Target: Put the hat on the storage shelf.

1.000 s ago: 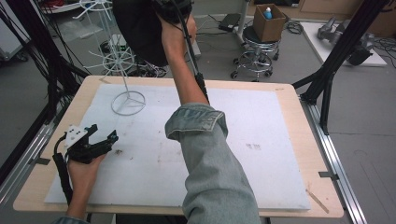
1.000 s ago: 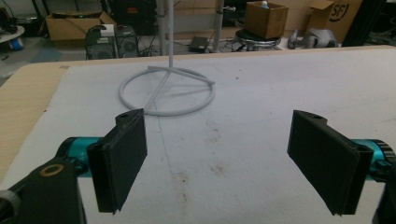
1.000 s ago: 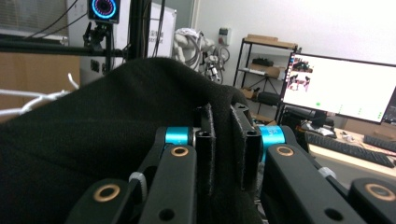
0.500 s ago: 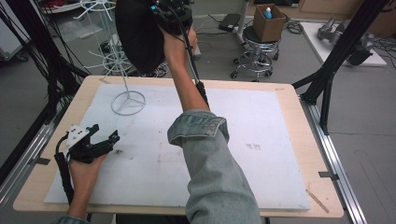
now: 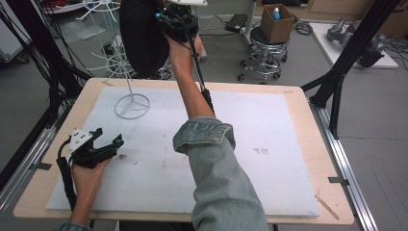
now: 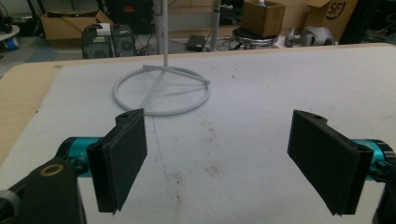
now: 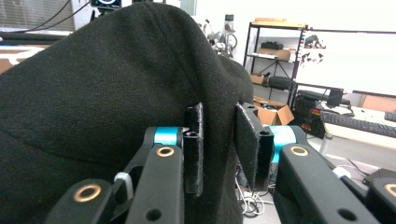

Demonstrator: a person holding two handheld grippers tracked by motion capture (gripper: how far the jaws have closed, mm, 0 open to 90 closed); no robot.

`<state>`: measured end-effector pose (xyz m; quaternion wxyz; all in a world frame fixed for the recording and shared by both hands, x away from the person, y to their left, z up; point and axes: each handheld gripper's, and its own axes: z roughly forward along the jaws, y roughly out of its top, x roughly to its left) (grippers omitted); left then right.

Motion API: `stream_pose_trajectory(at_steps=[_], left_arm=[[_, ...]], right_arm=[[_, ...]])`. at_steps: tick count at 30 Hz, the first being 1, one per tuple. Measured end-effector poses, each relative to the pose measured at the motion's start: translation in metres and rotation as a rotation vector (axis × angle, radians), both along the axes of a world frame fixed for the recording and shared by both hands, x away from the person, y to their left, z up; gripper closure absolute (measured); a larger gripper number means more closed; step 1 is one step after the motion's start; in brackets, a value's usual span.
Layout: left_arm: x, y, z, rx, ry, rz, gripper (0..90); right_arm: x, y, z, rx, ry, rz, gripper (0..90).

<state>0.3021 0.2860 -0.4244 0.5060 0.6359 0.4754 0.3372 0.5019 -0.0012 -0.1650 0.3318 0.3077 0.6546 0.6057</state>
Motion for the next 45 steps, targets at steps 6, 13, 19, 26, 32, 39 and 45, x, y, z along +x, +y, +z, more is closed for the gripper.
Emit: stream_pose_trajectory(at_steps=[6, 13, 19, 26, 32, 39, 45], left_arm=[[0.000, 0.000, 0.000, 0.002, 0.003, -0.002, 20.1], [0.000, -0.001, -0.001, 0.004, 0.001, -0.001, 20.1], [0.000, -0.002, 0.000, 0.013, 0.001, -0.005, 20.1], [0.001, -0.006, -0.001, 0.016, 0.002, -0.014, 20.0], [0.004, -0.006, -0.001, 0.014, 0.000, -0.012, 20.1], [0.005, -0.010, -0.002, 0.021, 0.003, -0.015, 20.1], [0.006, -0.010, -0.002, 0.028, 0.010, -0.015, 20.0]], right_arm=[[0.000, -0.004, -0.003, 0.008, -0.002, -0.002, 69.0], [-0.002, -0.009, -0.005, -0.001, -0.005, -0.014, 66.9], [-0.006, -0.024, -0.008, 0.007, -0.012, -0.033, 64.7], [-0.011, -0.053, -0.010, 0.026, -0.017, -0.063, 62.2], [-0.015, -0.087, -0.016, 0.038, -0.014, -0.099, 58.7], [-0.028, -0.130, -0.023, 0.044, -0.013, -0.140, 56.9], [-0.043, -0.165, -0.032, 0.038, -0.012, -0.161, 55.3]])
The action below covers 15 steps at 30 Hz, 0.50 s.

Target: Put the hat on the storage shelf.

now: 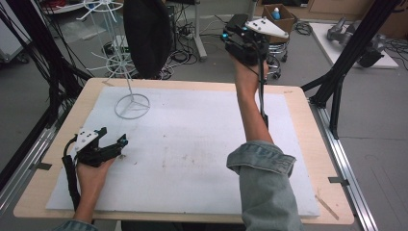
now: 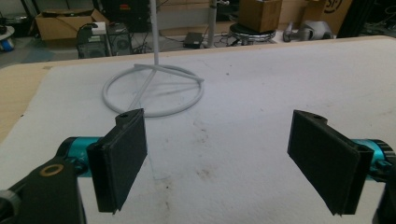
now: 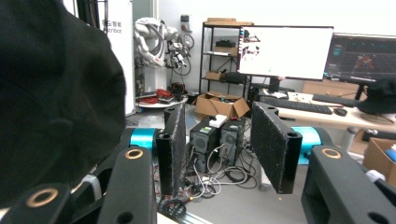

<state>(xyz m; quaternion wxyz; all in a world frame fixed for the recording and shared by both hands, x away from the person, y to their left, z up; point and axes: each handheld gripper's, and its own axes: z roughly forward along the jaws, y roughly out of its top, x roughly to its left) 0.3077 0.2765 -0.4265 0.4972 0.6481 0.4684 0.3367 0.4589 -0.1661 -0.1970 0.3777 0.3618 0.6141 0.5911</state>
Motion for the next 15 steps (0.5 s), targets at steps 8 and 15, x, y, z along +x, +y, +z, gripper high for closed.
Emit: stream_pose_trajectory(at_steps=[8, 15], left_arm=[[0.000, -0.003, 0.000, 0.003, -0.001, -0.003, 20.0], [0.000, -0.004, 0.000, 0.005, -0.004, -0.001, 20.0]], right_arm=[[-0.020, -0.045, -0.013, 0.022, 0.002, -0.034, 47.7], [-0.039, -0.074, -0.024, 0.019, 0.005, -0.049, 37.7]])
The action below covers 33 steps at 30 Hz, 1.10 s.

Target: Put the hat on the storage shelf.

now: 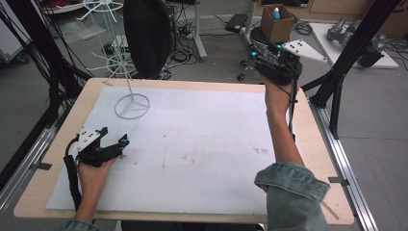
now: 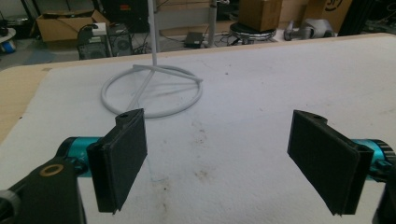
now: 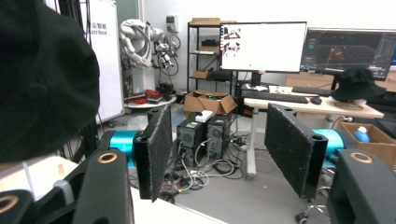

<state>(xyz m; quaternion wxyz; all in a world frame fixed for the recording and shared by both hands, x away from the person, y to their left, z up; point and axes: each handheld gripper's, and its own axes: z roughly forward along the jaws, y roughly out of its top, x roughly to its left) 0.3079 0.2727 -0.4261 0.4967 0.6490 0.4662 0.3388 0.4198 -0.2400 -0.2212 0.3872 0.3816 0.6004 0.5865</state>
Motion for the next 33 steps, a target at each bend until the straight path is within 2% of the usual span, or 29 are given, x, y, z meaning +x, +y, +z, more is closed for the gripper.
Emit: stream_pose_trajectory(at_steps=[2, 7, 9, 17, 24, 26, 33], left_arm=[[0.000, -0.001, 0.000, 0.001, -0.004, 0.000, 20.0], [0.001, -0.004, 0.000, 0.010, -0.003, -0.005, 20.0], [0.002, -0.005, 0.000, 0.014, -0.001, -0.007, 20.0], [0.003, -0.007, 0.000, 0.017, -0.001, -0.013, 20.0], [0.004, -0.008, -0.001, 0.027, 0.005, -0.016, 20.0], [0.004, -0.009, -0.001, 0.027, 0.007, -0.016, 20.0], [0.005, -0.009, -0.003, 0.037, 0.015, -0.019, 19.7]], right_arm=[[-0.004, -0.006, -0.003, -0.020, 0.009, -0.001, 34.6], [-0.019, -0.020, -0.010, -0.071, -0.011, -0.041, 25.4], [-0.025, -0.025, -0.013, -0.078, -0.021, -0.043, 24.4], [-0.046, -0.041, -0.029, -0.045, -0.011, -0.048, 12.7], [-0.063, -0.054, -0.052, -0.054, -0.011, -0.050, 12.4], [-0.068, -0.059, -0.059, -0.041, -0.013, -0.055, 12.4], [-0.084, -0.073, -0.087, -0.019, 0.022, -0.065, 12.4]])
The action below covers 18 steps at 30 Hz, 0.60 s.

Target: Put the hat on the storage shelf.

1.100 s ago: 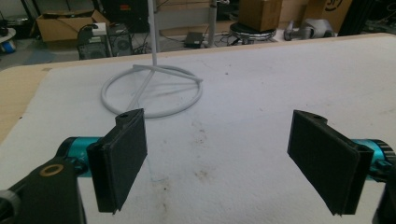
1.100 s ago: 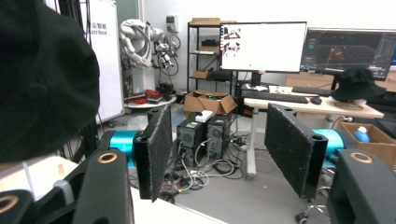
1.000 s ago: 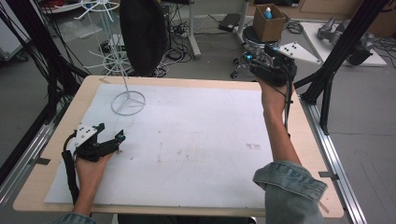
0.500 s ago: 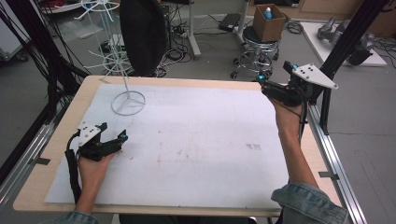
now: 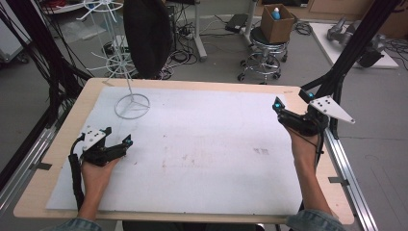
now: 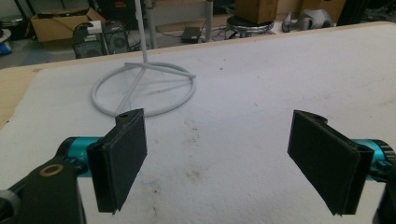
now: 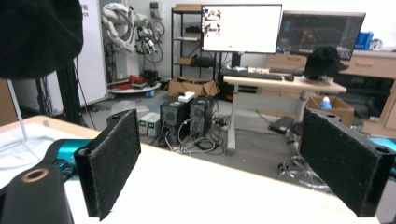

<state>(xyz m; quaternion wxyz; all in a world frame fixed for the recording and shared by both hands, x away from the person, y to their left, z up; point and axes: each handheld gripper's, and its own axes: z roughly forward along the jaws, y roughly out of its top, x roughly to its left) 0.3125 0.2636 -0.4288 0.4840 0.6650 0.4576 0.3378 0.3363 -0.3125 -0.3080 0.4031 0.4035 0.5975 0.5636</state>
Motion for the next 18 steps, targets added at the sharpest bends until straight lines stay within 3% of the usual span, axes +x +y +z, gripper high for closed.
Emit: stream_pose_trajectory(at_steps=[7, 12, 15, 18], left_arm=[[0.000, 0.000, 0.000, -0.001, -0.002, 0.000, 19.7], [0.000, 0.000, -0.001, 0.007, -0.002, -0.002, 19.7], [0.000, 0.000, 0.000, 0.002, -0.002, 0.001, 19.7], [0.000, 0.000, -0.001, 0.004, -0.004, -0.001, 19.7]], right_arm=[[-0.013, -0.005, -0.020, 0.010, 0.025, 0.002, 11.3], [-0.017, -0.003, -0.022, 0.008, 0.101, 0.035, 10.2], [-0.024, 0.000, -0.026, 0.003, 0.061, 0.019, 10.3], [-0.029, 0.001, -0.034, 0.017, 0.076, 0.030, 10.2]])
